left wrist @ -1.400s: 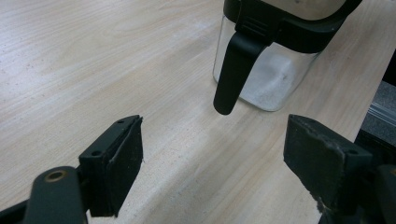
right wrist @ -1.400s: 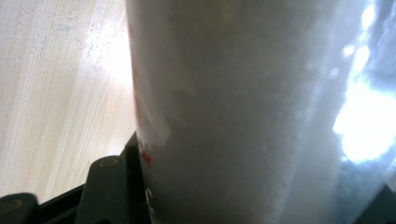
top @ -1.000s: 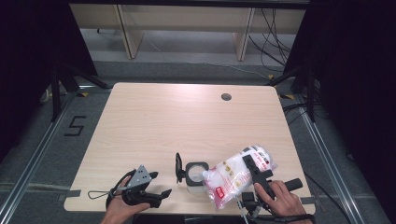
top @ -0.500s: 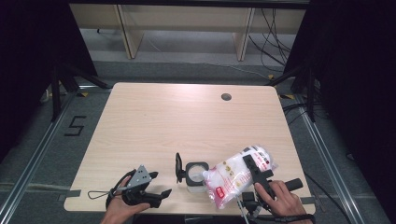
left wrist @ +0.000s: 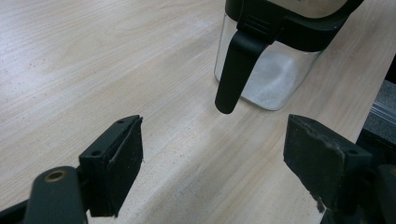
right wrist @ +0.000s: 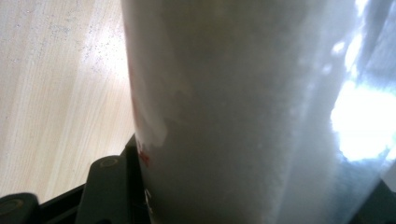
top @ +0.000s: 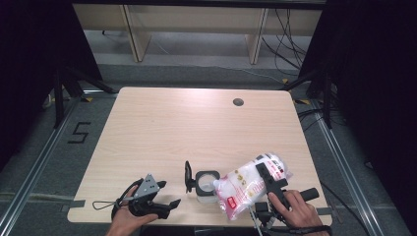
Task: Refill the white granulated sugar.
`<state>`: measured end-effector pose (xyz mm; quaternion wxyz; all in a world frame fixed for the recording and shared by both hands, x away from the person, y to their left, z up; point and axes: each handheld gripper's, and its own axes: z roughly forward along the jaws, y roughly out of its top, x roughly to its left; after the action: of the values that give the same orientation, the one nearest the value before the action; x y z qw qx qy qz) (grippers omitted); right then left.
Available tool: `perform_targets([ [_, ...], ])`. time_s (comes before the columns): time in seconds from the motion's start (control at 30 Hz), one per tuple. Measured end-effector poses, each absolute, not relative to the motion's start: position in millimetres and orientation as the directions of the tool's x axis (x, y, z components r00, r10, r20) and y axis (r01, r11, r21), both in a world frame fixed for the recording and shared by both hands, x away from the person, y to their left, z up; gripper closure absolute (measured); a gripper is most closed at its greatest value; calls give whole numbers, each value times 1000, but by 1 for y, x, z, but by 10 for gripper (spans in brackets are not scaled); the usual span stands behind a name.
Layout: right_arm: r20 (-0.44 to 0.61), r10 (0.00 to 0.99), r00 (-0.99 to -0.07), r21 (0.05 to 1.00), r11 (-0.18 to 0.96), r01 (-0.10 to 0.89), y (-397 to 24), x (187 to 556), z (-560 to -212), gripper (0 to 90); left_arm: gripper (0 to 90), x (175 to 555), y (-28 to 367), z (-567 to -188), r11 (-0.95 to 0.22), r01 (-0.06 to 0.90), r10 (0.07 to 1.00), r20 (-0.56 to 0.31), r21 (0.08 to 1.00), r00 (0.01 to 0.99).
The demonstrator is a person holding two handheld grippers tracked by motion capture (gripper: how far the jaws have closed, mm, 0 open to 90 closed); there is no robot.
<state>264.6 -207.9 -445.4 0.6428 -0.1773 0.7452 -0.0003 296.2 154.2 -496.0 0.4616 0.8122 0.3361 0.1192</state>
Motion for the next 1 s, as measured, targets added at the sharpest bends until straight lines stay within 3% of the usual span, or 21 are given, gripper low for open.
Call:
perform_targets([
  [1.0, -951, -294, -96, -259, 926, -274, -208, 266, -446, 417, 195, 296, 154, -496, -348, 436, 656, -116, 830, 746],
])
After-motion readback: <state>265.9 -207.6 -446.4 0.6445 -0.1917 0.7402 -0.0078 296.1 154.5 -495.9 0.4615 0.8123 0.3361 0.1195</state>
